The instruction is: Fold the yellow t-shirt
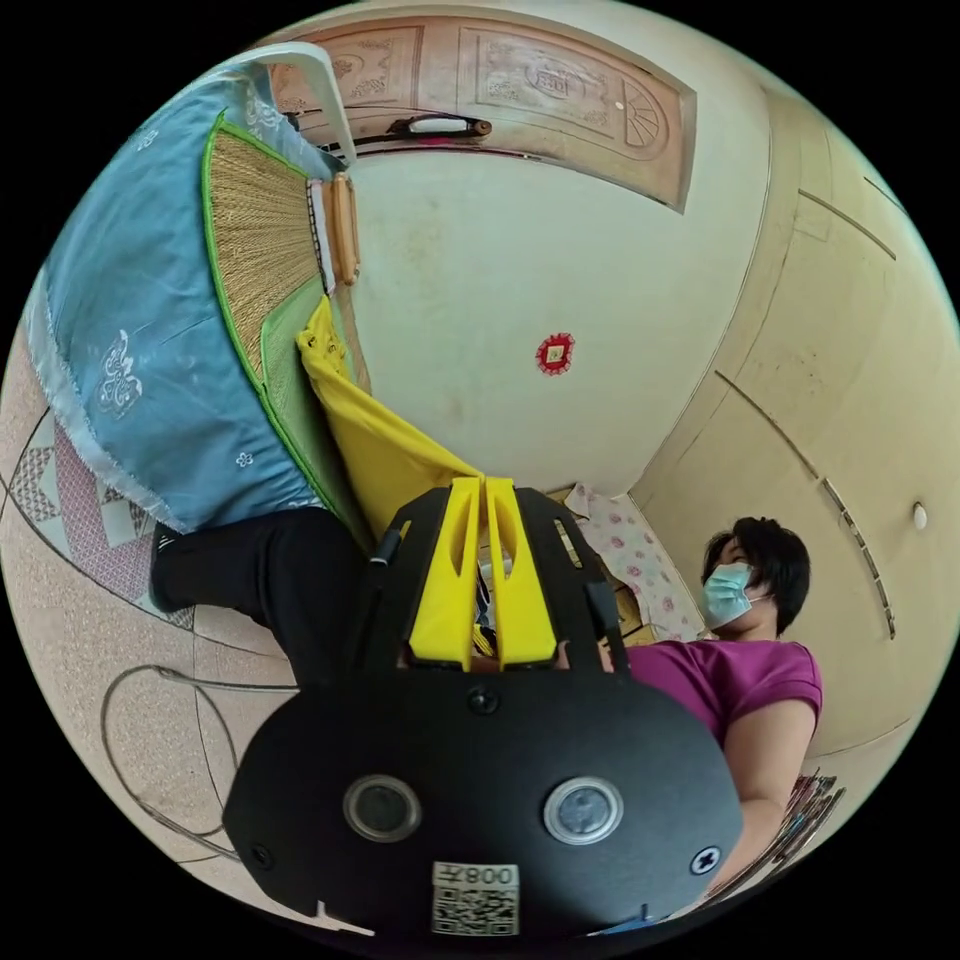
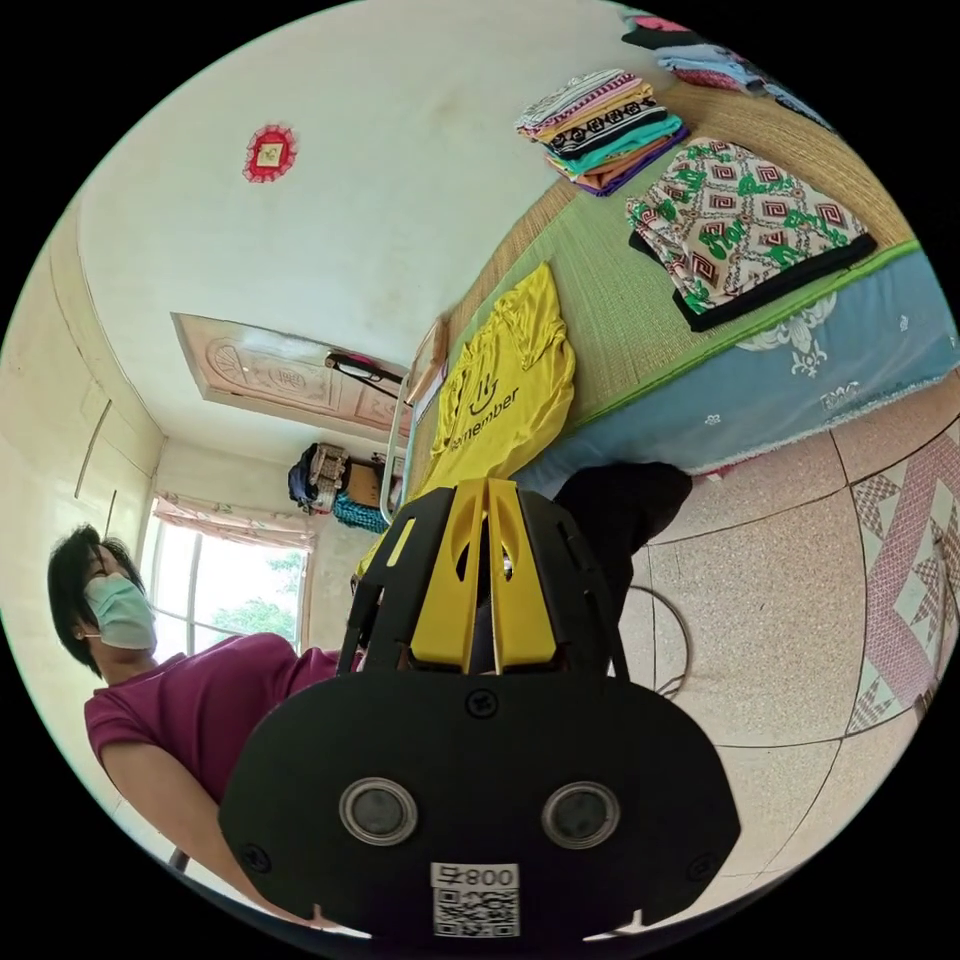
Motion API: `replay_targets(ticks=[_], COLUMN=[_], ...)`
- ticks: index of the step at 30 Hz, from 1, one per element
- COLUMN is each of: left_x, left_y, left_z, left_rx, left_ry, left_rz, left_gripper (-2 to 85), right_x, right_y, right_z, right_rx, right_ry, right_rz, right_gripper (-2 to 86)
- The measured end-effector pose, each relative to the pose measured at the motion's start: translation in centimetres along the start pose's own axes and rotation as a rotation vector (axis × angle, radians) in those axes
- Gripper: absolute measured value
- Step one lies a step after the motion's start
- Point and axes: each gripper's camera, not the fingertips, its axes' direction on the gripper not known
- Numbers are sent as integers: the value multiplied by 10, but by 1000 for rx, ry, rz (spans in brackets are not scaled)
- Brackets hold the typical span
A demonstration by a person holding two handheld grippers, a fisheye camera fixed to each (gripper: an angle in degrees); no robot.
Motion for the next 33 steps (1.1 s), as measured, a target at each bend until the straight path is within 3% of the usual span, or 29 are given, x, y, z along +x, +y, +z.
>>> replay_targets(ticks=[33], left_x=[189], left_y=[-33], left_z=[87], left_rx=[-4], left_ry=[58], left_rz=[220], left_gripper=[7], right_x=[-36], right_y=[117], right_z=[-129], right_rx=[182], right_ry=[-313], right_rz=[-216], right_gripper=[1])
